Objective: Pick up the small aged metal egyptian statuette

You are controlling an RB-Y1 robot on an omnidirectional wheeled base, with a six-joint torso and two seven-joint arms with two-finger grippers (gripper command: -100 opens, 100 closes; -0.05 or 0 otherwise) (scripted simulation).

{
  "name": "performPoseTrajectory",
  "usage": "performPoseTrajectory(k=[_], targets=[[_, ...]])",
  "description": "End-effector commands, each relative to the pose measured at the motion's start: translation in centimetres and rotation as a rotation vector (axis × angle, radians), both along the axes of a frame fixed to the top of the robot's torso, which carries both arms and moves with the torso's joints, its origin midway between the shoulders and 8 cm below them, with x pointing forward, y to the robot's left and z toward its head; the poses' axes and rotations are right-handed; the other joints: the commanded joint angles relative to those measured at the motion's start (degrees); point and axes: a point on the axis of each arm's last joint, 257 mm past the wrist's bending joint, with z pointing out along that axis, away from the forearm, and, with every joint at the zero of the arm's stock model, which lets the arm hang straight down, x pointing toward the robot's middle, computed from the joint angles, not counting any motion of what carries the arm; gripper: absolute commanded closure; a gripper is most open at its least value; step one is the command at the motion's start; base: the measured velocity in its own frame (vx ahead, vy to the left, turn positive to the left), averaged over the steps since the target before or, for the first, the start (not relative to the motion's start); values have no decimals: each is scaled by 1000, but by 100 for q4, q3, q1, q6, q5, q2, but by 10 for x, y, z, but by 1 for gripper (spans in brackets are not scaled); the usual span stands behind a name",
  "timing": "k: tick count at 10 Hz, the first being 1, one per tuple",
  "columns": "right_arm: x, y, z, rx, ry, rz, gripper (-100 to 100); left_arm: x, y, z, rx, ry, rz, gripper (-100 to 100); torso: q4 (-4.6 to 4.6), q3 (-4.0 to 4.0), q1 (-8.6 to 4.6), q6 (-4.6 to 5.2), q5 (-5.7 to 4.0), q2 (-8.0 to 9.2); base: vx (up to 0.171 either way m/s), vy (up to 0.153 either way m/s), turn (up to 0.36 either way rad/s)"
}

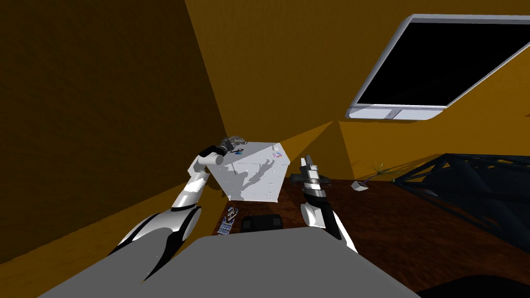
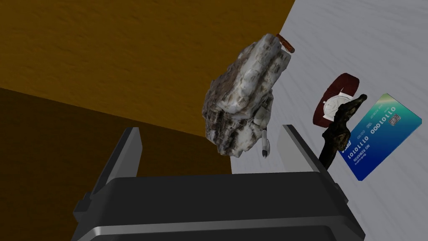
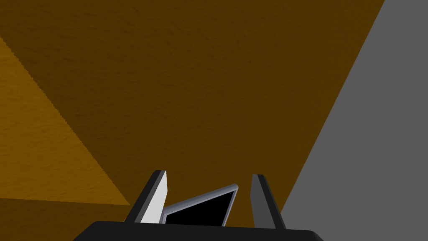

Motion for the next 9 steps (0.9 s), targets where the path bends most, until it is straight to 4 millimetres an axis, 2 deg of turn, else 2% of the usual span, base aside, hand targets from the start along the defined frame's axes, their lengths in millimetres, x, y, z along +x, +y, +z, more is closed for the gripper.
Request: performPoseTrajectory(k=[1,3,4,6,7,9], targets=[[0,0,0,0,0,0,0,10,6,0,-16,47,3,-100,0,0,0,0,0,0,-7,-6,-144],[0,0,0,0,0,0,0,12,6,-7,-15,83,3,-100,0,0,-1,0,0,0,-5,-1,-25],[0,0,0,0,0,0,0,21,13,-2,-32,115,9,-100,0,0,1,-1,0,0,-3,-5,-136],[0,0,0,0,0,0,0,21,13,-12,-31,159,10,-100,0,-1,0,0,0,-1,-2,1,-36],[0,0,0,0,0,0,0,28,20,-5,-46,189,16,-100,-1,-1,1,-1,1,-1,0,-2,-141],[0,0,0,0,0,0,0,27,22,-17,-46,237,21,-100,-1,-2,1,0,1,-3,1,3,-34]])
